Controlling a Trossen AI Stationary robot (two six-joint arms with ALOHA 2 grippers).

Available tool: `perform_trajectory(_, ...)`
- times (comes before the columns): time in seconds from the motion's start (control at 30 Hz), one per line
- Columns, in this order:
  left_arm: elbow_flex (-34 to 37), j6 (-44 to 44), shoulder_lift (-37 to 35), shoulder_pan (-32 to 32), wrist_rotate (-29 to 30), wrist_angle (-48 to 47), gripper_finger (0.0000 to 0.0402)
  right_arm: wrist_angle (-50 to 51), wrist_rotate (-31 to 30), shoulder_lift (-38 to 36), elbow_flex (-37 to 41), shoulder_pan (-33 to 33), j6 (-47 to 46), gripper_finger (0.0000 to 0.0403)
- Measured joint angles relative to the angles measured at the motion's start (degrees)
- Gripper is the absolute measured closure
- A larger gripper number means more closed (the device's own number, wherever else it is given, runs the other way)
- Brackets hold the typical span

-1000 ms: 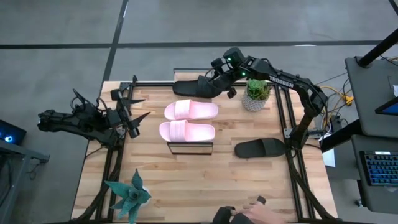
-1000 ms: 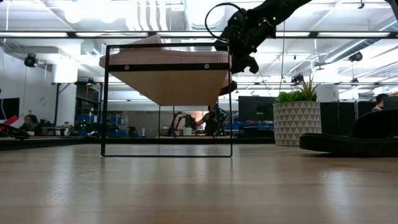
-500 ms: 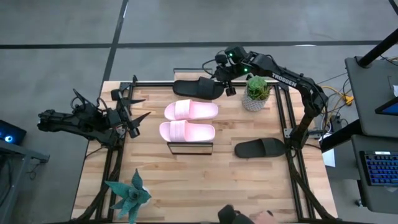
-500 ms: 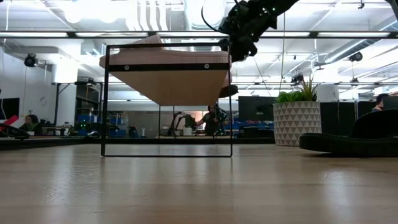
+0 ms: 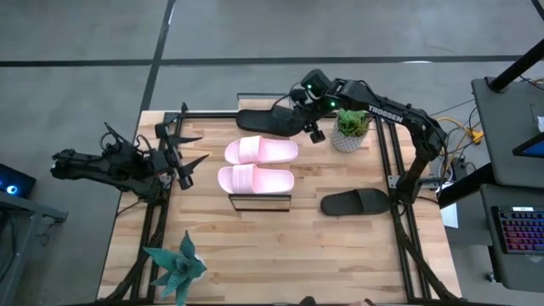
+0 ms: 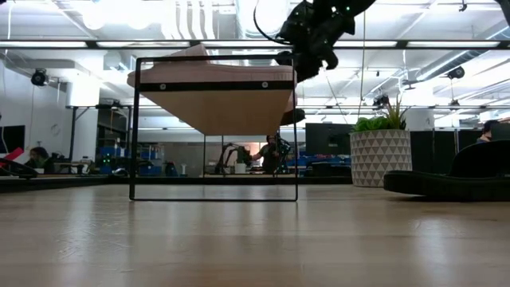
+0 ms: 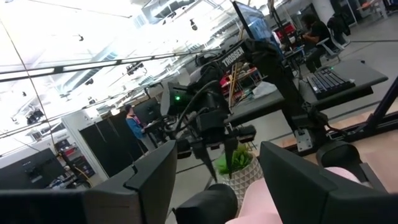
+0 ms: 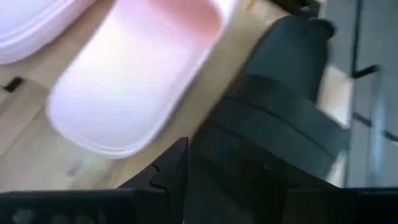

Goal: Pick and place slides into the shelf
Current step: Put the bottom black slipper on the shelf

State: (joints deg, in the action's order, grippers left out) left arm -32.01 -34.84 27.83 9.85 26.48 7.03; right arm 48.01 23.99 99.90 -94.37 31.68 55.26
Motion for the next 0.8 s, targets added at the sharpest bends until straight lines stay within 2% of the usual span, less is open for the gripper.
perform_trajectory(0.2,0.0,0.0,0.2,0.0,0.0,0.0,0.0187,5.6,-2.4,-1.0,0.3,-0.1,-0.7,0.0288)
perform_trajectory(0.43,0.0,0.0,0.3,0.0,2.1,-0.1,0.0187,5.9,-3.2,-3.6,3.5,-1.1,4.8,0.029)
perform_trajectory(0.53,0.0,0.0,0.3,0.0,2.6,-0.1,0.0187,2.2,-3.5,-6.1,6.3,-2.2,6.0,0.0292)
perform_trajectory(0.63,0.1,0.0,0.3,0.0,2.6,-0.1,0.0187,-2.1,-6.7,-10.5,10.4,-3.2,6.2,0.0291)
perform_trajectory(0.73,0.1,0.1,0.3,0.0,2.6,-0.1,0.0187,-7.4,-7.5,-15.7,17.0,-3.2,5.8,0.0293)
perform_trajectory(0.8,0.1,0.1,0.3,0.0,2.6,-0.1,0.0187,-14.6,-7.4,-19.4,22.9,-2.6,6.3,0.0293)
